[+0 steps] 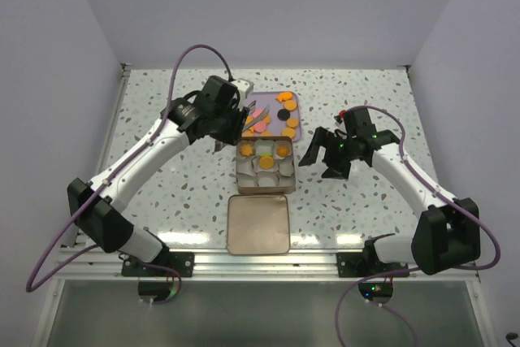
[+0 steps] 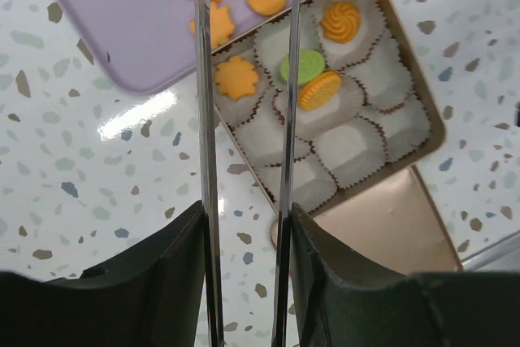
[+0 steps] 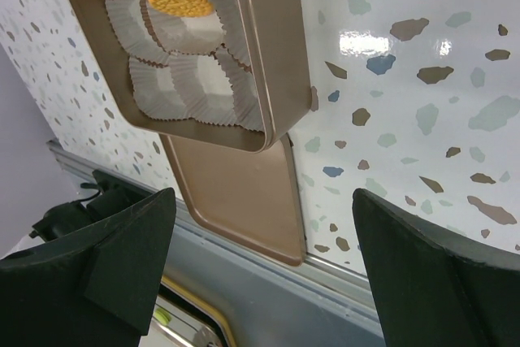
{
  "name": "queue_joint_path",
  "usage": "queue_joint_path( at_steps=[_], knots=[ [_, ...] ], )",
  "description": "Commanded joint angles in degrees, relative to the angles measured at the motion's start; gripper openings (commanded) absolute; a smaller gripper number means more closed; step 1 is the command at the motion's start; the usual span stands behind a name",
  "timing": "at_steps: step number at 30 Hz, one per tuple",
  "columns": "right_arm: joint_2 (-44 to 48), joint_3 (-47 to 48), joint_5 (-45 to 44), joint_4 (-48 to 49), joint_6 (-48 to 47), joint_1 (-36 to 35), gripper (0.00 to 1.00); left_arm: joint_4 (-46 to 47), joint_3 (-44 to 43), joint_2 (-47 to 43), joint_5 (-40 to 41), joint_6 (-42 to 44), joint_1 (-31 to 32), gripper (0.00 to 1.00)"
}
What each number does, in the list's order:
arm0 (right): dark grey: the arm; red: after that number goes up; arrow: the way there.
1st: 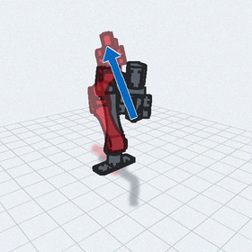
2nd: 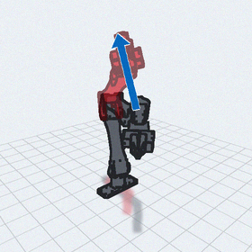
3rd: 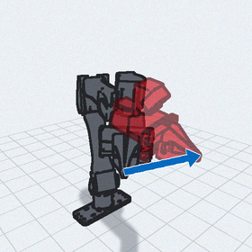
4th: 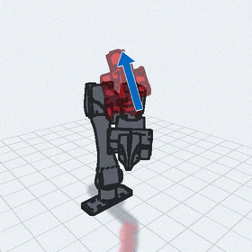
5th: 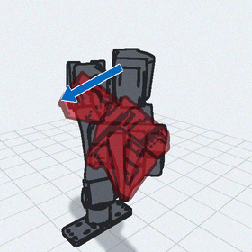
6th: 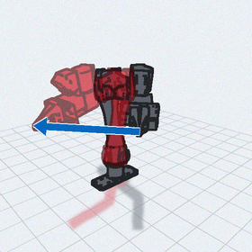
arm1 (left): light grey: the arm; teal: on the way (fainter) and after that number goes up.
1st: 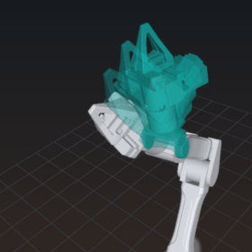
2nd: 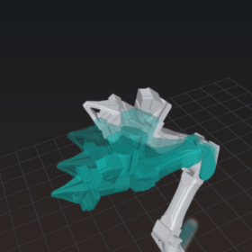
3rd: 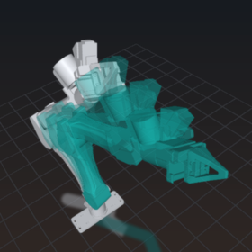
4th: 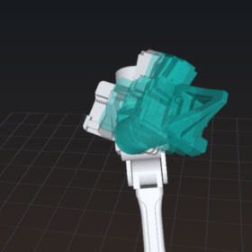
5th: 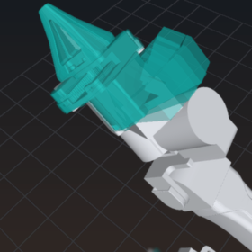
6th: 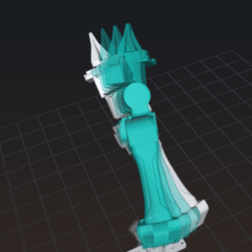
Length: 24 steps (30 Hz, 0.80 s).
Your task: Pack the cookies
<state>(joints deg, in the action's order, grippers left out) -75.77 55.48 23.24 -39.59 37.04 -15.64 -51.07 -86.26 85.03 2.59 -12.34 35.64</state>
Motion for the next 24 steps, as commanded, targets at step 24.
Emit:
queue_joint_path(
  at_steps=[24],
  knots=[
    [-10.27, 12.01, 0.04, -1.89, -4.78, 0.17, 0.93, 4.66, -12.09, 23.86, 8.04, 2.41, -12.0, 0.48]
  ],
)
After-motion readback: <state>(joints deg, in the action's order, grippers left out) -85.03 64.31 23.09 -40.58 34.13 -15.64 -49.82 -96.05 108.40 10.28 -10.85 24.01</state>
